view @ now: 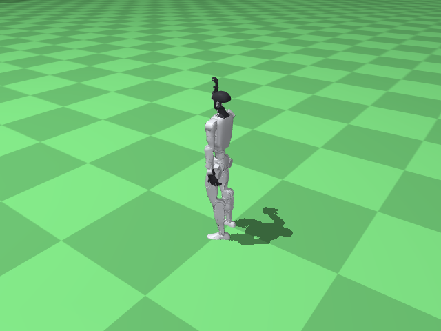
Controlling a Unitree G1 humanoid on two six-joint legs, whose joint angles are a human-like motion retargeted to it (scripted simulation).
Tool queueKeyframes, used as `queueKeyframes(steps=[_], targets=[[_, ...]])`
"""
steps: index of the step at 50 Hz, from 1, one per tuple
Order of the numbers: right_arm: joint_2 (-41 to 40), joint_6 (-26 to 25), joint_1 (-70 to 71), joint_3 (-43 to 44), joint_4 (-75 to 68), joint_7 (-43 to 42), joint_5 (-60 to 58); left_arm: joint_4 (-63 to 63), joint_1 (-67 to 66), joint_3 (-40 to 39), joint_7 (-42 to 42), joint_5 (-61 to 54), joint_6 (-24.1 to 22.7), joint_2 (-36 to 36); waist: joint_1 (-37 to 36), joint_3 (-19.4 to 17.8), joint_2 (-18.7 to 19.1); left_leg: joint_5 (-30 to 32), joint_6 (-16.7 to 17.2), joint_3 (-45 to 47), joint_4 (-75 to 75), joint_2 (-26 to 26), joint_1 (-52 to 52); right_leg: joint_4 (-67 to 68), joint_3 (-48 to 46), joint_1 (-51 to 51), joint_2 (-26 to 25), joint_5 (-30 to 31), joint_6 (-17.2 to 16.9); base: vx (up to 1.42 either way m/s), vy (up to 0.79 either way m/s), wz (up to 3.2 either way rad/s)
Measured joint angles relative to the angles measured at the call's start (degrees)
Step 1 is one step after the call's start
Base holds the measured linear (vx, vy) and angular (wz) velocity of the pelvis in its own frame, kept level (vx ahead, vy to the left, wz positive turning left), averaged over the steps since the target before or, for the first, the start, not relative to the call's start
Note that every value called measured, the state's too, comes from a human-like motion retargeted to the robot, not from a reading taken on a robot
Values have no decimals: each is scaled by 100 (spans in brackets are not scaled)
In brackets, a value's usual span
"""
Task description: Upper body actions
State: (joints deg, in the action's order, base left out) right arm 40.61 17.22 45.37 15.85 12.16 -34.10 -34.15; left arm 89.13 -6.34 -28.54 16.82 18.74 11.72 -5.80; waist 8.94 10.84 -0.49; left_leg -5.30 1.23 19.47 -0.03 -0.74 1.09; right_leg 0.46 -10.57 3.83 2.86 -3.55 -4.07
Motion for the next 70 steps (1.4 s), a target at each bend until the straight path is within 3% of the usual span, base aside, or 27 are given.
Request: queueKeyframes(steps=[5,10,18,29,33,38,43,49,53,60,66,70], targets=[[651,289,49,-350,678,-163,-1324,-35,2,89,-56,108,-34,17,-6,-3,8,-20,-3,-15,-5,11,-31,4,-10,-20,4,-11,-1,0,0,0],[676,106,180,-433,744,-547,-1600,-25,2,82,-32,125,-37,28,-31,7,11,-21,2,6,0,0,-22,5,3,-14,5,-10,-8,0,0,0],[-61,-982,180,171,-218,-290,-860,31,-2,-22,-85,27,16,-4,-55,38,-55,-24,0,-25,29,-2,16,14,-10,-17,24,-22,-21,0,0,0],[-1152,-1503,216,1173,-1786,-124,1501,166,-9,-24,-220,61,105,-45,-19,83,-82,-28,-8,-100,39,-15,56,24,-60,-12,15,-49,-27,0,0,0],[-1216,-1405,156,1226,-1697,75,1862,199,0,3,-235,88,127,-61,-11,66,-71,-35,-7,-86,31,-16,43,18,-52,-12,4,-44,-25,0,0,0],[-902,-1162,-31,947,-1127,-7,988,203,19,-3,-212,95,137,-49,-13,76,-35,-42,-6,-39,13,-14,38,14,-16,17,-7,-31,-24,0,0,0],[-446,-665,-68,504,-404,-175,53,157,77,35,-220,64,128,-35,-32,74,-24,-44,-4,-8,2,-5,31,15,2,28,-5,-26,-20,0,0,0],[185,172,72,-198,112,302,-480,103,140,90,-228,22,110,-17,8,77,-11,-38,3,-18,3,0,42,14,-14,20,4,-35,-13,0,0,0],[612,446,182,-532,297,395,-1144,82,177,115,-230,11,103,2,12,70,-1,-39,5,-20,5,0,41,13,-17,14,6,-37,-10,0,0,0],[770,344,275,-718,227,109,-1712,62,195,138,-234,9,87,46,-3,56,25,-51,9,-22,16,-2,36,13,-14,8,5,-35,-7,0,0,0],[78,-188,157,-279,-284,-5,-861,111,165,117,-239,15,103,67,3,78,42,-57,10,-37,21,-5,42,14,-24,2,2,-45,-4,0,0,0],[-507,-816,110,143,-650,-82,-134,151,117,82,-239,15,113,59,23,104,36,-57,12,-43,20,-7,46,13,-25,-4,-1,-53,-1,0,0,0]])
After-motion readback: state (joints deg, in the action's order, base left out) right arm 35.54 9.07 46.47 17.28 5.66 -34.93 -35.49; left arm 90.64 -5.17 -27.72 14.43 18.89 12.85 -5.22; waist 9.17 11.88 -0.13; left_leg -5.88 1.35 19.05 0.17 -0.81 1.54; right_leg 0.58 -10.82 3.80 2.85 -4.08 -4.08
